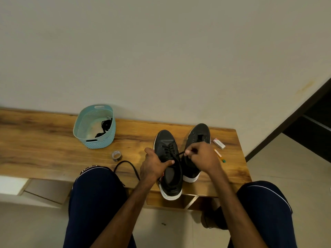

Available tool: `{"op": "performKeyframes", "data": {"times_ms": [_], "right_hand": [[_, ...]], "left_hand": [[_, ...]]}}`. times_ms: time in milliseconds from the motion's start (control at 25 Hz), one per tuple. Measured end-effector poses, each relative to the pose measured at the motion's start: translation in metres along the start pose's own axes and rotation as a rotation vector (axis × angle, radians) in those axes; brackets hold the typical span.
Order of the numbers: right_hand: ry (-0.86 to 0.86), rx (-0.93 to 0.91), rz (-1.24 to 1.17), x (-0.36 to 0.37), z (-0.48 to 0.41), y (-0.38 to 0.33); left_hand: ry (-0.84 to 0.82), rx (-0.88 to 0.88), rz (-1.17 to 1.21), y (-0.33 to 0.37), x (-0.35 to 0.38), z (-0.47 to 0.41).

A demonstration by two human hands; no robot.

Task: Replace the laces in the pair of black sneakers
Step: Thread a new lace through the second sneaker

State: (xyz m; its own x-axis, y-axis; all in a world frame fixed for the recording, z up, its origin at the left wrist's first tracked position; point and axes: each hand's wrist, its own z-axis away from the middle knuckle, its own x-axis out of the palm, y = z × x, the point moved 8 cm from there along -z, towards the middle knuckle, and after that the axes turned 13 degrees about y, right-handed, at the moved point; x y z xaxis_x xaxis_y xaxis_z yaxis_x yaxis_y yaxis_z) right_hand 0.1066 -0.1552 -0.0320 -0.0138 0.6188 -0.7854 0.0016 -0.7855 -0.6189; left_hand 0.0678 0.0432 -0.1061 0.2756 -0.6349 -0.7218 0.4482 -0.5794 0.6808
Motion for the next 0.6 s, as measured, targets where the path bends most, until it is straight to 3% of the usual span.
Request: {"op": "performKeyframes", "data": {"times_ms": [120, 240, 320, 400, 520, 560, 600], "right_hand": [[0.058, 0.025, -0.396, -0.04, 0.003, 0.0], [0.094, 0.032, -0.49, -0.035, 0.006, 0.0], [0.134, 0.047, -0.594, -0.035, 0.005, 0.0], [0.218, 0.089, -0.909, -0.055, 0.003, 0.002], [0.247, 0.14, -1.538, -0.082, 0.001, 0.01], [0.231, 0.174, -1.65, -0.084, 0.001, 0.014], [0.233, 0.198, -1.61, -0.082, 0.001, 0.017]], "left_hand": [[0.072, 0.025, -0.015, 0.005, -0.001, 0.0], [0.171, 0.127, -0.086, 0.01, -0.004, -0.002], [0.079, 0.014, 0.026, -0.002, 0.006, -0.004], [0.002, -0.09, 0.122, -0.012, 0.013, -0.004], [-0.029, -0.078, 0.1, -0.013, 0.015, -0.003], [-0.034, -0.056, 0.071, -0.011, 0.015, -0.003], [-0.04, -0.028, 0.042, -0.009, 0.015, -0.002]]}}
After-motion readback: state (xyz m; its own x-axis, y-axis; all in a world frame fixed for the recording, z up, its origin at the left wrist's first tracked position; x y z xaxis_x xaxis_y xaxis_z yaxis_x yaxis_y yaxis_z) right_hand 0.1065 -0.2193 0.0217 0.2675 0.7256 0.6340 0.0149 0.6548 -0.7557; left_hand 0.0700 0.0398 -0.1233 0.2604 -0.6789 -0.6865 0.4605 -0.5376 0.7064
